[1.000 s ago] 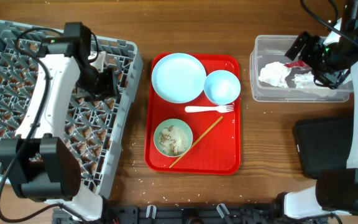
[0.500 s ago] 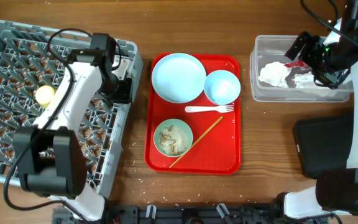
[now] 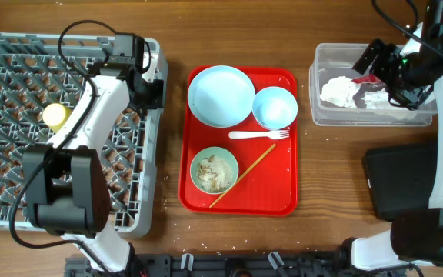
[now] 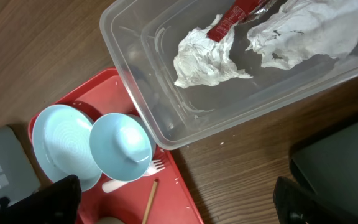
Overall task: Sort waste into correct bins and load items into the dishwasher rack
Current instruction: 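Reach the left gripper to the light-blue bowl and grasp its rim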
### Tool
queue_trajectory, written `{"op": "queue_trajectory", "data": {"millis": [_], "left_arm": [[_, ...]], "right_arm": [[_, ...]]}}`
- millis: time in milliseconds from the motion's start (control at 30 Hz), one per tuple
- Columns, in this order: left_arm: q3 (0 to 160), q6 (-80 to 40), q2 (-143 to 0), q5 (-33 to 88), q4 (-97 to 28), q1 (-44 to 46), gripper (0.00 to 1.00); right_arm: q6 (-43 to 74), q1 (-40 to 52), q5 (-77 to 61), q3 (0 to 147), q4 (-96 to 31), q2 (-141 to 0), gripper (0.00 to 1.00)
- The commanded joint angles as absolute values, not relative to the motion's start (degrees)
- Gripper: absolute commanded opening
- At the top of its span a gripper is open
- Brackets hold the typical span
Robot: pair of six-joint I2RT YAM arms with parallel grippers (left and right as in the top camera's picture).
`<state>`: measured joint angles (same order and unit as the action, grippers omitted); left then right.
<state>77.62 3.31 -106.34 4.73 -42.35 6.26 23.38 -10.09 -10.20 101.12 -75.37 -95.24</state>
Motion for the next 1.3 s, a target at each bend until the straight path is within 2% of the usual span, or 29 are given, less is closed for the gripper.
{"op": "queue_trajectory", "data": {"millis": [0,100,200,333,400,467,500,533,567,667,700,767,867,933,1033,1133,1267], "left_arm": [[77.8,5.1,-106.9,8.4,-39.6,6.2,0.19],[78.1,3.4,-105.8,8.5,-40.3,6.2,0.27],[79.1,2.1,-102.0,8.4,-41.0,6.2,0.47],[80.1,0.5,-92.9,8.5,-44.1,6.3,0.5],[80.1,-1.1,-87.7,14.9,-46.9,6.3,0.52],[80.1,-1.1,-84.1,29.4,-47.5,6.5,0.57],[80.1,-1.1,-83.9,36.2,-46.9,7.2,0.64],[80.1,-1.1,-84.2,40.8,-46.1,8.8,0.77],[79.9,-1.1,-85.1,41.8,-45.1,12.1,0.81],[79.8,-2.5,-88.8,40.9,-39.9,20.7,0.78],[79.8,-3.0,-91.0,37.7,-36.7,25.1,0.72],[79.8,-8.7,-94.4,26.2,-32.2,30.9,0.65],[79.8,-12.2,-100.8,13.3,-23.3,38.5,0.67],[79.8,-6.3,-104.9,9.3,-17.8,42.8,0.62],[79.8,3.3,-110.5,3.4,-14.7,47.4,0.63],[79.8,4.3,-115.6,-1.5,-13.9,48.6,0.61],[79.8,4.3,-118.4,-1.6,-12.9,47.4,0.6]], "right_arm": [[24.1,-10.2,-9.7,101.2,-75.2,-94.3,1.0],[24.1,-10.2,-9.6,101.2,-75.2,-94.3,1.0],[24.1,-10.2,-9.7,101.2,-75.2,-94.3,1.0],[24.0,-10.2,-9.6,101.2,-75.2,-94.3,1.0],[24.1,-10.2,-9.7,101.2,-75.2,-94.3,0.99],[24.1,-10.2,-9.6,101.2,-75.2,-94.3,1.0],[24.1,-10.2,-9.7,101.2,-75.2,-94.3,1.0],[24.1,-10.2,-9.7,101.2,-75.2,-94.3,1.0],[24.1,-10.2,-9.6,101.2,-75.2,-94.3,1.0],[24.1,-10.2,-9.7,101.2,-75.2,-94.3,1.0],[24.1,-10.2,-9.6,101.2,-75.2,-94.3,1.0],[24.1,-10.2,-9.6,101.2,-75.2,-94.3,1.0],[24.0,-10.2,-9.6,101.2,-75.2,-94.3,1.0],[24.1,-10.2,-9.7,101.2,-75.2,-94.3,1.0],[24.1,-10.2,-9.6,101.2,-75.2,-94.3,0.99],[24.1,-10.2,-9.6,101.2,-75.2,-94.3,1.0],[24.1,-10.2,-9.7,101.2,-75.2,-94.3,1.0]]}}
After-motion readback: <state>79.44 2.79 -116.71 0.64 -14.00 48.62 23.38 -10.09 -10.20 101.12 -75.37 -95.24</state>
